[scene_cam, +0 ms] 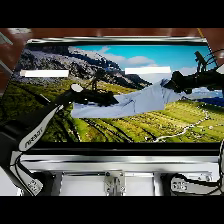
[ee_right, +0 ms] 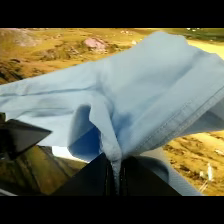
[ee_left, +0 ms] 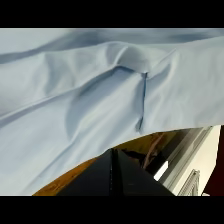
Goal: Fold the shirts.
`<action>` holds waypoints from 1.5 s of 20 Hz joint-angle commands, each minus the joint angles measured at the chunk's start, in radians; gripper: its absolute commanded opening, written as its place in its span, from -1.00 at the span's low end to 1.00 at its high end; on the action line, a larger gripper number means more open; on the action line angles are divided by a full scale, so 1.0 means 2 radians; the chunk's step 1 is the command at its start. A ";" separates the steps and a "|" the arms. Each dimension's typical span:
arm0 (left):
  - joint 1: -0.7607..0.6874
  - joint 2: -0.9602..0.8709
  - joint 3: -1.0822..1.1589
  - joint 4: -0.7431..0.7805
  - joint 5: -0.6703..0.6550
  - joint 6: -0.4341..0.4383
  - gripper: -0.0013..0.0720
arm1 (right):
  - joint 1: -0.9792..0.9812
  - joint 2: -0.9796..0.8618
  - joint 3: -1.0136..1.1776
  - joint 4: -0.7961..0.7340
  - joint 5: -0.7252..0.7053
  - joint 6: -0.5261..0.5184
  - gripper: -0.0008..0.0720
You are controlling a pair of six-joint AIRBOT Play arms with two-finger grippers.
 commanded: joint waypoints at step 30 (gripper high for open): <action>0.424 0.329 0.152 0.244 -0.185 -0.083 -0.87 | 0.431 -0.191 0.001 0.264 -0.376 0.077 -0.17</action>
